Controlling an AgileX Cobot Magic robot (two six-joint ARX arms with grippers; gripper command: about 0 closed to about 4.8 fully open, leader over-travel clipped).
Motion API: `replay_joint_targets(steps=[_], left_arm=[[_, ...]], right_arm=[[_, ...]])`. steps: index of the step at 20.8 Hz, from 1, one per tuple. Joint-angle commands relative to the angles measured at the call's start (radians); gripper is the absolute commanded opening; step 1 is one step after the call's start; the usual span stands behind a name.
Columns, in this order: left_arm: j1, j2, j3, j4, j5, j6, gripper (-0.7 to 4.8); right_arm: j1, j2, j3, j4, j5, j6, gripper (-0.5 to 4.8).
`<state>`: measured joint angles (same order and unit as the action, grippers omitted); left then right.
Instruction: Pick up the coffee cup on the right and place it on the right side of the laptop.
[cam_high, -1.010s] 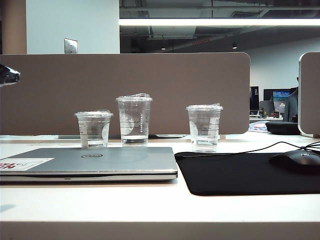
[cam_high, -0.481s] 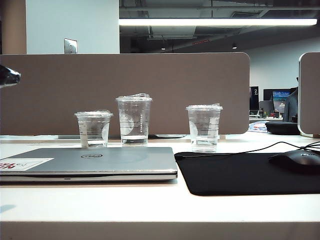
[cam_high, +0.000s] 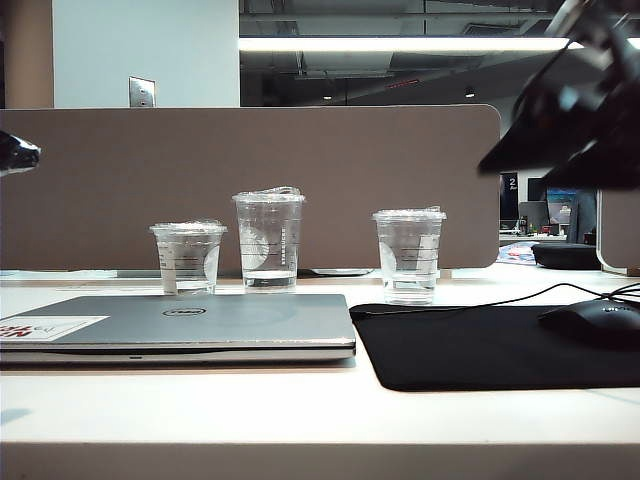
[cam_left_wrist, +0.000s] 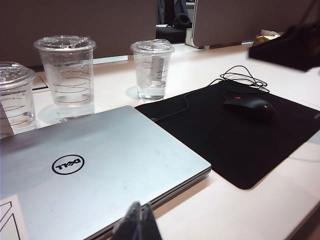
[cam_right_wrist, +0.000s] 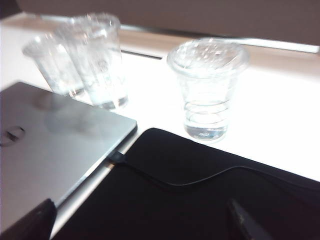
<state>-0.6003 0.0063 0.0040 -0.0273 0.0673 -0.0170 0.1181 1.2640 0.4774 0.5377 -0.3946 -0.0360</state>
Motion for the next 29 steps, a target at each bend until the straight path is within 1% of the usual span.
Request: replay_joint_targets(steps=[1, 4, 6, 11, 26, 29], left_arm=[[0.0, -0.001, 0.003, 0.006, 0.0, 0.002, -0.05], [0.0, -0.002, 0.003, 0.006, 0.0, 0.002, -0.05], [0.0, -0.002, 0.003, 0.006, 0.0, 0.002, -0.05], [-0.001, -0.002, 0.003, 0.006, 0.0, 0.002, -0.05], [-0.001, -0.003, 0.003, 0.006, 0.0, 0.002, -0.05], [-0.001, -0.003, 0.003, 0.006, 0.0, 0.002, -0.05]], right_arm=[[0.006, 0.267, 0.14, 0.185, 0.0, -0.025, 4.79], [0.008, 0.509, 0.325, 0.202, -0.001, -0.025, 4.79], [0.009, 0.617, 0.422, 0.206, 0.0, -0.025, 4.79], [0.013, 0.774, 0.573, 0.216, 0.001, -0.025, 4.79], [0.056, 0.988, 0.768, 0.23, 0.039, -0.024, 4.79], [0.058, 1.002, 0.784, 0.232, 0.041, -0.024, 4.79]])
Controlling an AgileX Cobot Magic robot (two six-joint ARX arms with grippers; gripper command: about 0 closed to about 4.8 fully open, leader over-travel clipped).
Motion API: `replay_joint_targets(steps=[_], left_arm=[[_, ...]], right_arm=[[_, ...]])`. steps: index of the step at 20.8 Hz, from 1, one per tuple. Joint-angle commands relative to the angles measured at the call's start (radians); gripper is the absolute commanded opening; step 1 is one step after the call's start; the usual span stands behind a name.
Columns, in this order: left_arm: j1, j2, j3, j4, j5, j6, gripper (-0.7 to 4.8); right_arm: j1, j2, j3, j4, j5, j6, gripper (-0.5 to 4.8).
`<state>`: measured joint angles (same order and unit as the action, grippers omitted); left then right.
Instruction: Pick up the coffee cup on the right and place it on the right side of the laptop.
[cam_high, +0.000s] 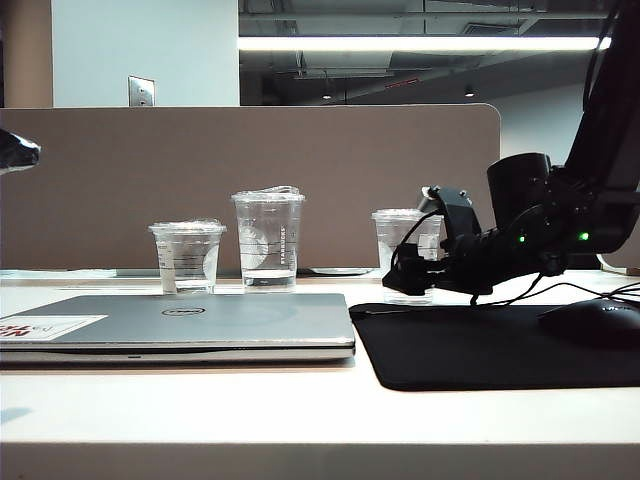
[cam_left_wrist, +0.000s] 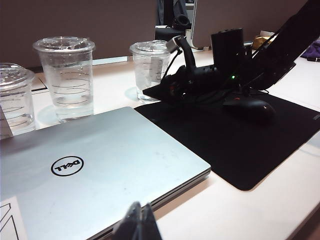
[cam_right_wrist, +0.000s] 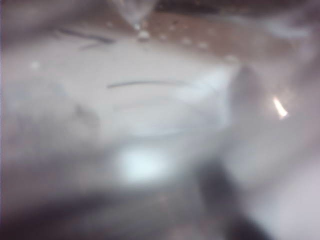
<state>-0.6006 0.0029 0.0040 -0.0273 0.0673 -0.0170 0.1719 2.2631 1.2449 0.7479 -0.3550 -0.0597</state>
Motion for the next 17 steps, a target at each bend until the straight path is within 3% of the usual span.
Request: replay_joint_targets(steps=[1, 17], left_arm=[[0.0, 0.001, 0.003, 0.006, 0.0, 0.002, -0.05], [0.0, 0.001, 0.003, 0.006, 0.0, 0.002, -0.05]], right_arm=[[0.005, 0.003, 0.019, 0.021, 0.002, 0.0, 4.79], [0.01, 0.016, 0.019, 0.087, 0.019, 0.007, 4.79]])
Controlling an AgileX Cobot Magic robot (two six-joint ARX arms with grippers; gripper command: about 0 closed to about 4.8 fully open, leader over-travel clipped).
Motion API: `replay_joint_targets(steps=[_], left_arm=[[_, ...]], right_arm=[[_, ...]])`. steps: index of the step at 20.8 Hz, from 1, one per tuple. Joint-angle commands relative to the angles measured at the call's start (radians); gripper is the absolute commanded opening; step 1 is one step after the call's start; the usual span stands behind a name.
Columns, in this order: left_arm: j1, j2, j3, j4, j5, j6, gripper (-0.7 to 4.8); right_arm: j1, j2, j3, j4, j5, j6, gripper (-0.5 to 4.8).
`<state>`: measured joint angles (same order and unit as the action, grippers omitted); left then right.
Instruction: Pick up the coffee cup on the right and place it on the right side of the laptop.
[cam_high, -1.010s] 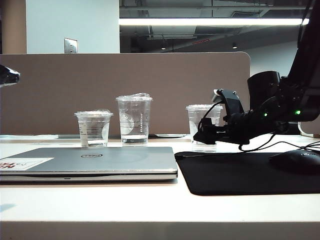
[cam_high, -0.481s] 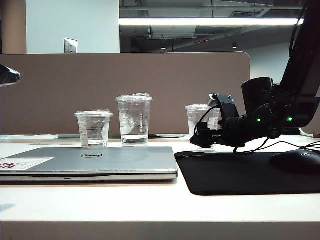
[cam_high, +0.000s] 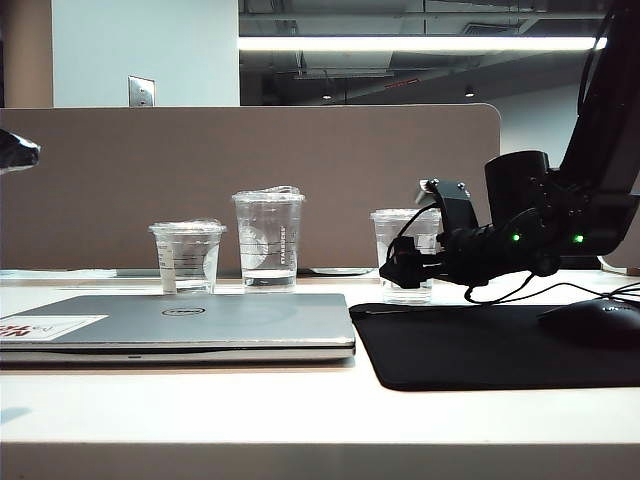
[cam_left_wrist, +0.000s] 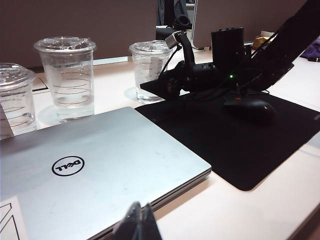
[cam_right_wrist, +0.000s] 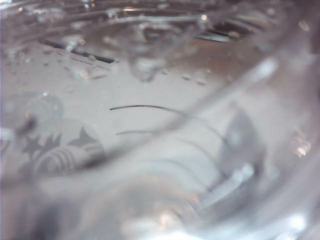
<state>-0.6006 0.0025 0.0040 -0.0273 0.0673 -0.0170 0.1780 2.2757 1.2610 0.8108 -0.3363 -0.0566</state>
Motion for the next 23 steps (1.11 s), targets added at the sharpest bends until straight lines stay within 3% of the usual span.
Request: replay_joint_targets(steps=[1, 3, 4, 9, 23], left_arm=[[0.0, 0.001, 0.003, 0.006, 0.0, 0.002, -0.05], [0.0, 0.001, 0.003, 0.006, 0.0, 0.002, -0.05], [0.0, 0.001, 0.003, 0.006, 0.0, 0.002, -0.05], [0.0, 0.001, 0.003, 0.006, 0.0, 0.002, -0.05], [-0.001, 0.001, 0.003, 0.006, 0.0, 0.002, -0.05]], right_arm=[[0.004, 0.008, 0.003, 0.024, 0.0, 0.004, 4.79], [0.004, 0.011, 0.003, 0.025, 0.0, 0.004, 4.56], [0.004, 0.011, 0.003, 0.03, 0.0, 0.004, 3.89], [0.004, 0.011, 0.003, 0.032, 0.0, 0.005, 2.96], [0.003, -0.032, 0.0, 0.03, -0.028, 0.05, 2.95]])
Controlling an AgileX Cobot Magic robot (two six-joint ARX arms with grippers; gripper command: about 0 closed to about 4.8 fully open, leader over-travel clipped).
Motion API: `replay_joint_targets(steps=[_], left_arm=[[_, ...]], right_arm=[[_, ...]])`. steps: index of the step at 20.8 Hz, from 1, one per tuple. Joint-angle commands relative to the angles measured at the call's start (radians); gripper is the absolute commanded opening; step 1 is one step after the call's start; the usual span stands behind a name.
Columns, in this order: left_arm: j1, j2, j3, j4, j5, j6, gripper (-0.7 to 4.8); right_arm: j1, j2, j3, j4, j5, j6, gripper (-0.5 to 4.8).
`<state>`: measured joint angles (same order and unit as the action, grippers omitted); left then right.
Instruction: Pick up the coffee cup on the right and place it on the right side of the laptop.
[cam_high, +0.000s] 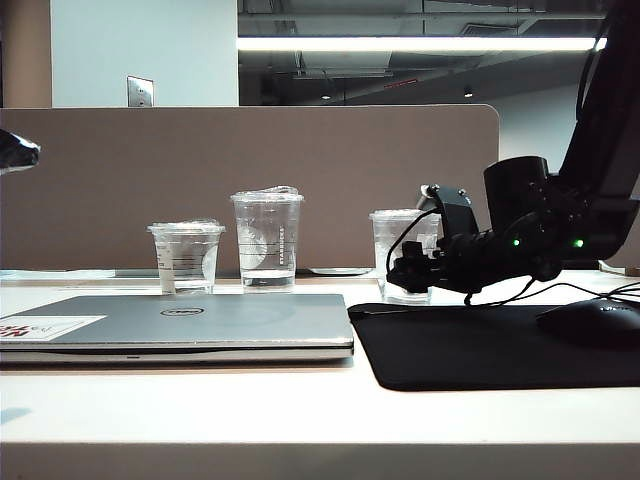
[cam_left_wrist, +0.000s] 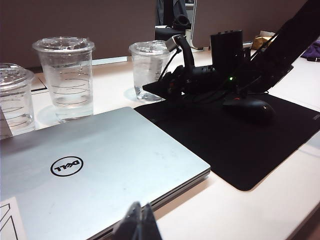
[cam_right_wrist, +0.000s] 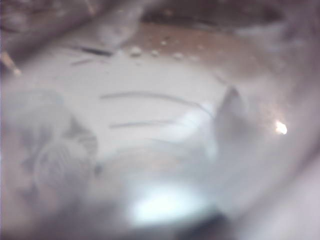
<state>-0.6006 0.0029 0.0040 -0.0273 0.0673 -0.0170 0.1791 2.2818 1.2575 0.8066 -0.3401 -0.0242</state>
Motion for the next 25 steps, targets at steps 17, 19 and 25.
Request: replay_joint_targets(steps=[17, 19, 25], left_arm=[[-0.001, -0.002, 0.003, 0.006, 0.0, 0.002, -0.05], [-0.001, -0.002, 0.003, 0.006, 0.0, 0.002, -0.05], [-0.001, -0.002, 0.003, 0.006, 0.0, 0.002, -0.05]], right_arm=[[0.002, -0.442, -0.41, 0.056, -0.051, 0.039, 2.95], [0.003, -0.474, -0.473, 0.091, -0.051, 0.04, 2.95], [0.023, -0.519, -0.591, 0.149, -0.064, 0.097, 2.95]])
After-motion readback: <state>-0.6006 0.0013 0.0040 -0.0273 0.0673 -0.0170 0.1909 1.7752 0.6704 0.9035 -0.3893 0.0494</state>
